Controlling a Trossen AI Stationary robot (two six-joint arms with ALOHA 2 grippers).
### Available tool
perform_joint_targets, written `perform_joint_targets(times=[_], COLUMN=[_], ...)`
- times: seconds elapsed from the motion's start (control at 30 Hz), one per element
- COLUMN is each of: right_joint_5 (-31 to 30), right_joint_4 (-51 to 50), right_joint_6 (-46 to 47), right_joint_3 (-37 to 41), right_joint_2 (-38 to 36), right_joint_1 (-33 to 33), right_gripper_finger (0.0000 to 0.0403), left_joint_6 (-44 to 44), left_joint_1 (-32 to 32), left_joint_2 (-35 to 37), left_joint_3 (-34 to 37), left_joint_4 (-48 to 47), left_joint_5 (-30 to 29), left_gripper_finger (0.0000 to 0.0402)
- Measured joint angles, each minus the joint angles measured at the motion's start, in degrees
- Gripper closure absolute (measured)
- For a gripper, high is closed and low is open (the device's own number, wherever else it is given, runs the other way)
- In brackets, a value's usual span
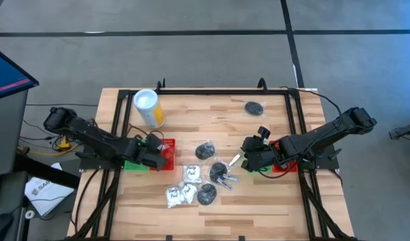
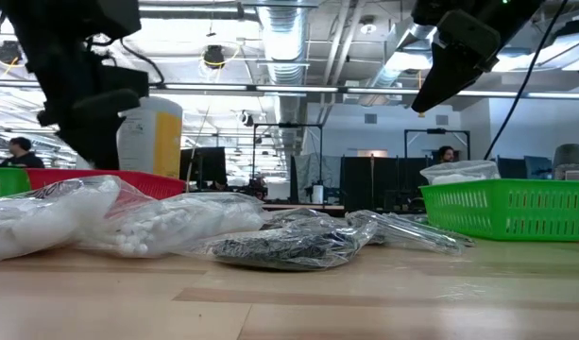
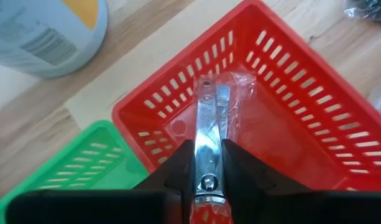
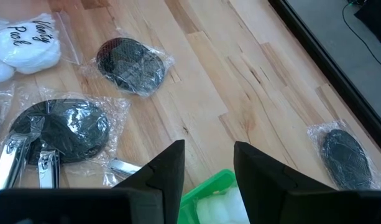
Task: Pick & Place Travel size toiletries
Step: Put the silver nail cutter into the left red bin, then put the black hair brush into the left green bin
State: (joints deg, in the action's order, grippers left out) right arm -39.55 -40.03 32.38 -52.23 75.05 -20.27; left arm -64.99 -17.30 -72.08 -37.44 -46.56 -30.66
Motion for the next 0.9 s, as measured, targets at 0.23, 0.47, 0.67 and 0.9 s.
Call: perform_joint_targets(times=[0.23,0.47,0.67,0.9], right_joint_5=[0.02,0.00,-2.00,-0.91], right_joint_4=[0.09,0.23,0.22,0.16], right_joint_6=[0.02,0.04,0.02,0.13], right_joint_3=[0.00,0.00,0.00,0.00], right_joint_2=[0.00,0.00,0.00,0.00], right_joint_1=[0.97,0.94,2.61,9.46], right_gripper_finger=[0.0275,0.0275,0.0275,0.0274], left_joint_6=[0.56,3.02,4.42,13.59], left_joint_1=[0.00,0.02,0.80,1.05], left_joint_2=[1.67,1.78,4.86,9.55], left_joint_3=[4.10,4.20,3.39,2.96], left_joint_4=[8.84,9.44,9.62,18.94], left_joint_5=[-0.43,-1.47,-1.54,-5.22], left_gripper_finger=[0.0294,0.0264,0.0265,0.0270])
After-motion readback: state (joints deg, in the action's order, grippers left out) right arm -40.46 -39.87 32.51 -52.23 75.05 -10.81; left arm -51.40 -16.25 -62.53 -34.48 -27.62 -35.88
